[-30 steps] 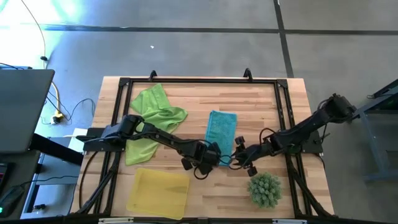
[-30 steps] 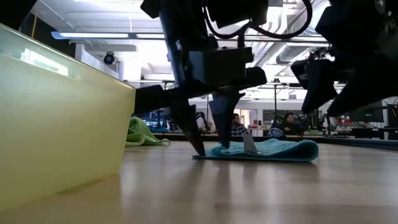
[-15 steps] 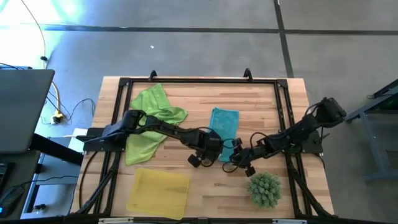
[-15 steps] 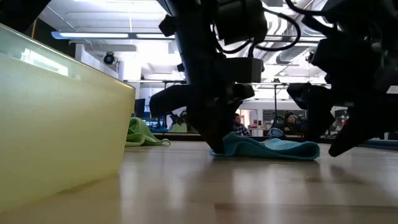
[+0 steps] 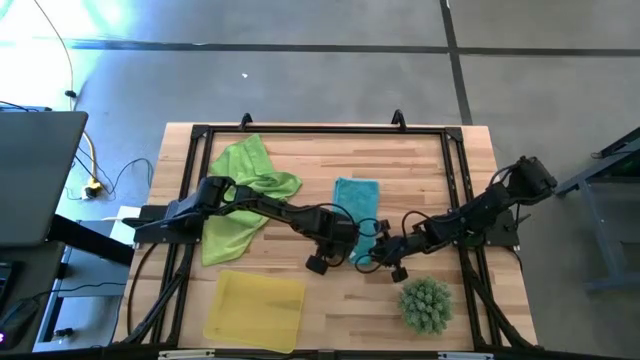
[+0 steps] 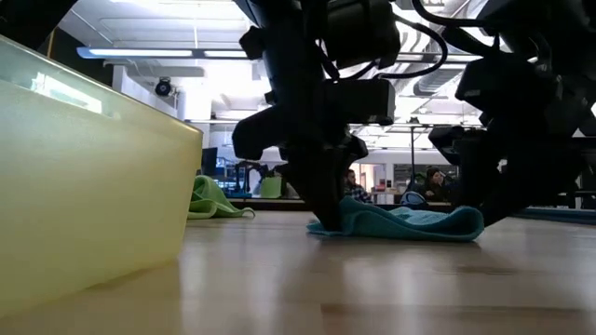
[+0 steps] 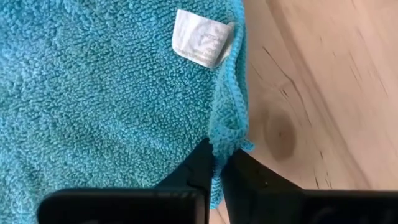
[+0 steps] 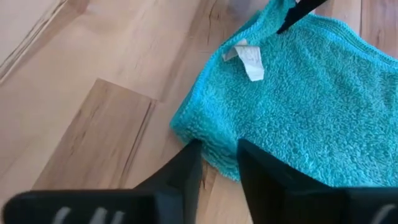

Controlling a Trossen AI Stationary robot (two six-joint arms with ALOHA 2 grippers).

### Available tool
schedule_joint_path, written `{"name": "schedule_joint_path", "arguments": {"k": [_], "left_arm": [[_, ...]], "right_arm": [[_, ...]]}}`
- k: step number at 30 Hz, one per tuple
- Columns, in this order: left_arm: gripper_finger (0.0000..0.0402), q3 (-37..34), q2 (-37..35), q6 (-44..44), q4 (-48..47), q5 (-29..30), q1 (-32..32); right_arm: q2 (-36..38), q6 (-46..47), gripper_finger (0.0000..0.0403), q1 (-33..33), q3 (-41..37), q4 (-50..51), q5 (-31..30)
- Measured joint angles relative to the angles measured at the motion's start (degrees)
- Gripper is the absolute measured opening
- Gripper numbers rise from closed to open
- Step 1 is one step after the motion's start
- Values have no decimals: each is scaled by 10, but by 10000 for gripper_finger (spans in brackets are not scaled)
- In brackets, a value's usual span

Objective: Roll microfiber towels into tight, uniform cylinder then place into a basket
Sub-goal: Roll the blue microfiber towel

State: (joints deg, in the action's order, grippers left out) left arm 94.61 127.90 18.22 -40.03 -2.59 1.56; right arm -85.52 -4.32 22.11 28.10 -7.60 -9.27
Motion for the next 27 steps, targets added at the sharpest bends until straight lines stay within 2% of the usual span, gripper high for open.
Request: {"name": "schedule_joint_path", "arguments": {"k": [12, 23, 27], "left_arm": [[8, 0, 0, -77, 1, 1, 0], [8, -1, -23, -174, -9, -4, 10], [8, -1, -26, -237, -9, -4, 9]], "right_arm": [[0, 44, 7, 0, 0, 0, 11], [36, 127, 2, -2, 0, 12, 9], [57, 198, 1, -18, 0, 22, 7]]}}
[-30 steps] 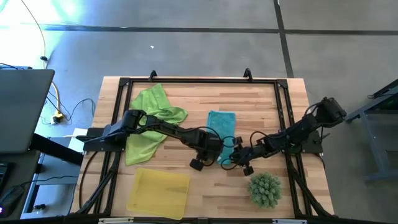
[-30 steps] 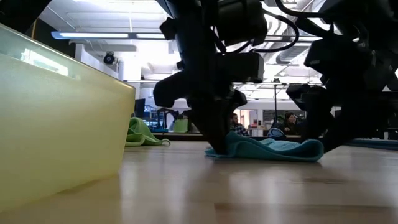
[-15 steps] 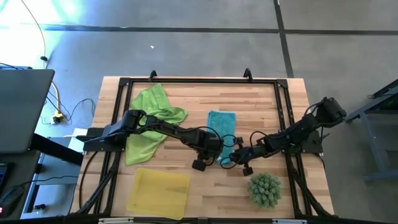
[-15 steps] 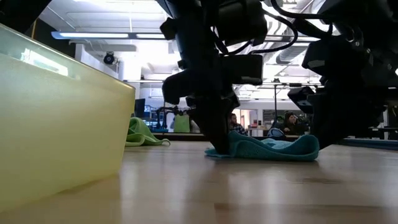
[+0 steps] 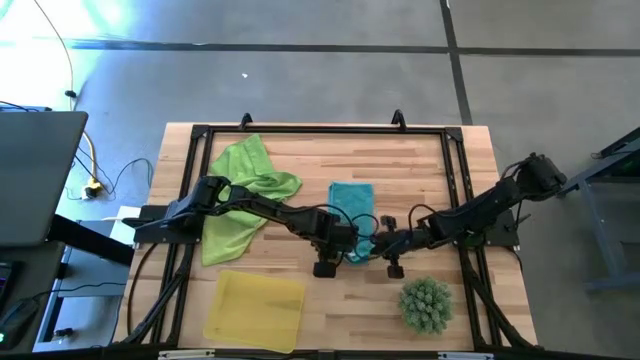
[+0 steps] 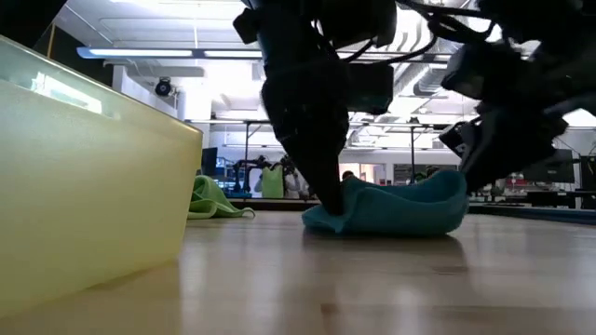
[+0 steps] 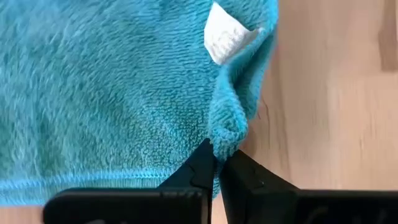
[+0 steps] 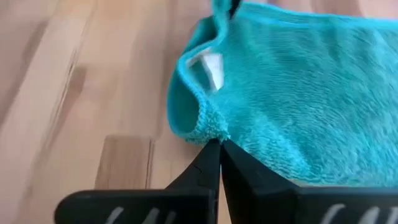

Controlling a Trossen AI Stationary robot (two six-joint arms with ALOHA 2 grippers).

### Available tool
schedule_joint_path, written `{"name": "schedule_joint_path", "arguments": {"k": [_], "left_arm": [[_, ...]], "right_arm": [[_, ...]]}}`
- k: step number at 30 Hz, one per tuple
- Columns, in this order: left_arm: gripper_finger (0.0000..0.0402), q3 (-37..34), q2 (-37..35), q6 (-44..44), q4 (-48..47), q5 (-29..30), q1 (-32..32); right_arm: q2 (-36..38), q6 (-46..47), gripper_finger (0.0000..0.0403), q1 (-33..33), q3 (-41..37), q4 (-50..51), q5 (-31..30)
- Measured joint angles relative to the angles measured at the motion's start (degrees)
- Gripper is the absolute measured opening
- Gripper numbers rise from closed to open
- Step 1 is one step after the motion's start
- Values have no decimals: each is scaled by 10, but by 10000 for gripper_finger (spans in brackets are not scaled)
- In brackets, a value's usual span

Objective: Roll microfiber towels into tight, uniform cylinder then place into a basket
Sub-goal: Roll the blue microfiber towel

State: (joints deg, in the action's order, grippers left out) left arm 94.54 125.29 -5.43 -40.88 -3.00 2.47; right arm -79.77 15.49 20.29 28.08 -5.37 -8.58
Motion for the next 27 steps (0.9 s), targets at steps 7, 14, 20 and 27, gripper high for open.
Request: {"name": "schedule_joint_path", "arguments": {"k": [7, 14, 20, 27], "left_arm": [[8, 0, 0, -86, -7, 9, -3], [8, 1, 0, -112, -12, 52, -5], [25, 1, -1, -129, -20, 60, -2], [77, 2, -7, -103, -35, 36, 15]], "right_arm": [[4, 182, 1, -34, 0, 56, 0], [4, 220, 1, -43, 0, 79, -3], [4, 217, 0, -43, 0, 76, -5], [3, 201, 0, -43, 0, 76, -3]]}}
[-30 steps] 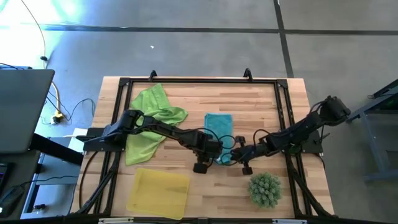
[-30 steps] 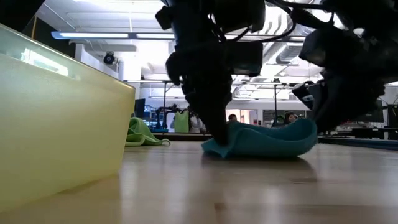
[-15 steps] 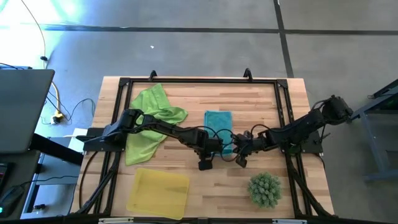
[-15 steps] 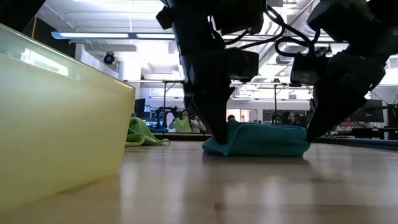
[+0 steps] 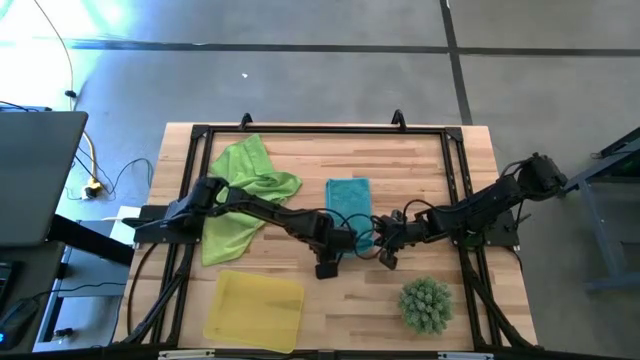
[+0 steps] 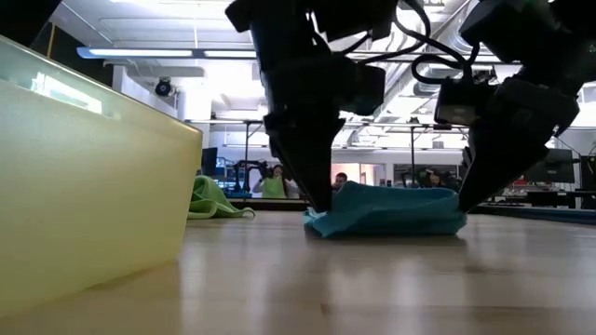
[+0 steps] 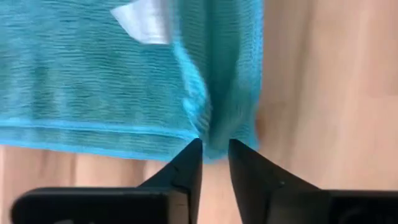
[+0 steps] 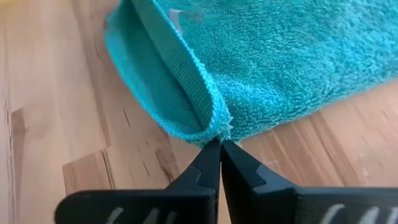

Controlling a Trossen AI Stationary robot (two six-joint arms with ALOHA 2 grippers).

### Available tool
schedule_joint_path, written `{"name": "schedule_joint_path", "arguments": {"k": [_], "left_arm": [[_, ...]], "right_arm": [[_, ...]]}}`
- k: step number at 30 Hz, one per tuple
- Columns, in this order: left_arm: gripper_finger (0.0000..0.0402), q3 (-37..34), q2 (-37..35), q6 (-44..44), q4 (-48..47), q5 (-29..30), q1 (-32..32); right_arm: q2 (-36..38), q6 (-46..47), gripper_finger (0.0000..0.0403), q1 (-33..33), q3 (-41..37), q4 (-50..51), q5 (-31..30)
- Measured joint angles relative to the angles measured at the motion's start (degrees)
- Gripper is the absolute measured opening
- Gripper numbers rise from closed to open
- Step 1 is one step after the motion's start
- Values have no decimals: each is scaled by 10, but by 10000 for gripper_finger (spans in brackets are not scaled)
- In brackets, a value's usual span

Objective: Roll microfiber towels into tight, uniform cylinder then place into a basket
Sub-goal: Roll the blue microfiber towel

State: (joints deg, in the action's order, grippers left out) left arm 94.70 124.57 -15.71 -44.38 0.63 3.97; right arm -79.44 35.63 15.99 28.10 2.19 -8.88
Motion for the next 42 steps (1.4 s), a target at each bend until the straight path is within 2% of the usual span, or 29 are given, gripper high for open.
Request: {"name": "schedule_joint_path", "arguments": {"k": [5, 8, 15, 20, 25, 31, 38, 42], "left_arm": [[116, 0, -4, 49, -26, -4, 16], [133, 0, -9, 75, -32, -4, 26], [141, 0, -15, 117, -34, 19, 45], [134, 0, -15, 137, -7, 53, 48], [133, 0, -15, 151, 37, 65, 47], [136, 0, -9, 163, 45, 64, 47], [161, 0, -9, 219, 49, 46, 47], [177, 0, -9, 222, 48, 45, 47]], "right_arm": [[0, -48, 9, 3, 0, -2, 4], [0, -88, 40, 3, 0, -3, 19], [0, -241, 119, 7, 0, -13, 121], [0, -338, 130, 30, 0, -16, 88], [-14, -361, 130, 48, 0, -42, 55], [-59, -409, 130, 58, 0, -85, 19], [-104, -404, 130, 58, 1, -109, 15], [-119, -363, 128, 58, 2, -124, 17]]}}
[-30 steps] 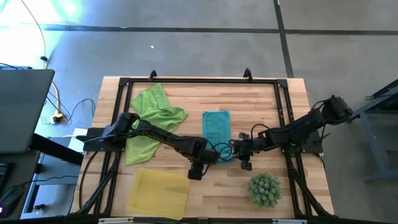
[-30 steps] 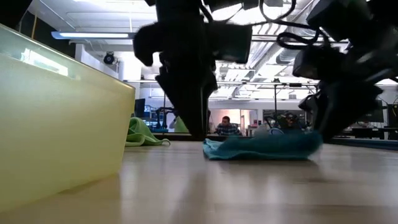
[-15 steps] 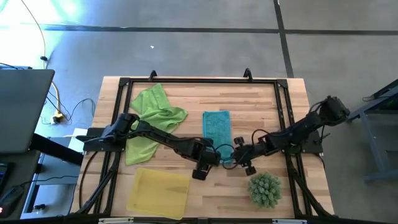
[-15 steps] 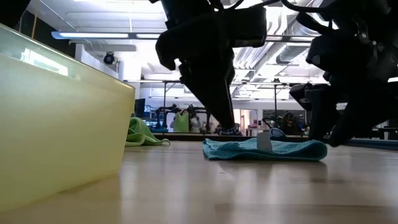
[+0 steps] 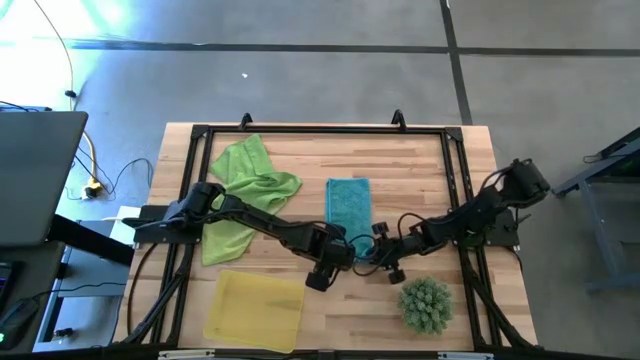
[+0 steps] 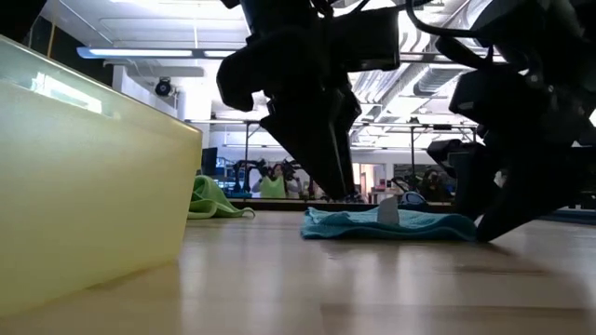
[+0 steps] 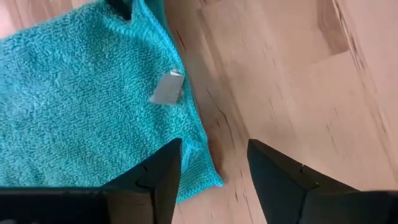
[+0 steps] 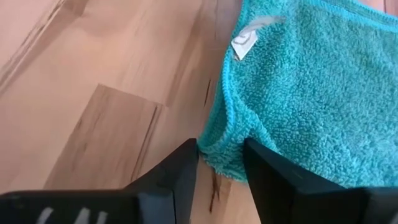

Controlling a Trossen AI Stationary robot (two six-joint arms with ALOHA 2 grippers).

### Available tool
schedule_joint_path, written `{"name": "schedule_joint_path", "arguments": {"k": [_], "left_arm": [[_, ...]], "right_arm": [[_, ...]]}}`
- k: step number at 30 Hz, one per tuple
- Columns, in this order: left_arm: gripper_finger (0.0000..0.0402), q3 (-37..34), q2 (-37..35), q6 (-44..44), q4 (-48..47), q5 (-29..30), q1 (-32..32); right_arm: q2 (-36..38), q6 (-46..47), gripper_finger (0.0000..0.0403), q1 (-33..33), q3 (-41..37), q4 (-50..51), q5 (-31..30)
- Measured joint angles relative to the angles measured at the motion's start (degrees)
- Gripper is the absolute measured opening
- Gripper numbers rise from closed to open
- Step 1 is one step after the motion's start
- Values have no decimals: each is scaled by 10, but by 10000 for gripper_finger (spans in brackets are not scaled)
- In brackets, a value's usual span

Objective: Roll microfiber towels into tight, uniform cylinder then place into a basket
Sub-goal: Roll the blue microfiber towel

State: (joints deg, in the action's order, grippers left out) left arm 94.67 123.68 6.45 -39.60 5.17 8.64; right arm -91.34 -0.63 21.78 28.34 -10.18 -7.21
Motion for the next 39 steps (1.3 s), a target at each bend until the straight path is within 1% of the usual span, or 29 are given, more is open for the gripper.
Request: {"name": "schedule_joint_path", "arguments": {"k": [3, 6, 11, 15, 19, 26, 29, 33, 37, 39], "left_arm": [[183, -2, 6, 16, -3, 1, 0], [184, -2, 14, 16, -2, 4, -3], [184, -2, 27, -9, -14, 5, -15], [178, -2, 36, -32, -21, 10, -22], [153, 0, 40, -48, -26, 11, -23], [70, -2, 33, -70, -32, 14, -14], [47, -3, 22, -90, -35, 14, -14], [41, -2, 18, -138, -46, 8, -14], [50, -2, 16, -165, -44, -2, -11], [56, -2, 16, -170, -43, -2, -7]], "right_arm": [[-2, 22, 114, 0, 0, -1, -1], [-3, 37, 89, 0, -1, 0, 1], [-4, 47, 51, 0, -1, -5, 3], [-4, 64, 36, 0, -2, -8, 2], [-5, 83, 30, 0, -2, -8, 2], [-2, 110, 14, -1, -2, -9, 11], [11, 112, 8, -2, -2, -9, 15], [35, 150, 3, -9, -5, 2, 35], [52, 213, 3, -24, -5, -7, 72], [54, 245, 3, -32, -5, -8, 82]]}}
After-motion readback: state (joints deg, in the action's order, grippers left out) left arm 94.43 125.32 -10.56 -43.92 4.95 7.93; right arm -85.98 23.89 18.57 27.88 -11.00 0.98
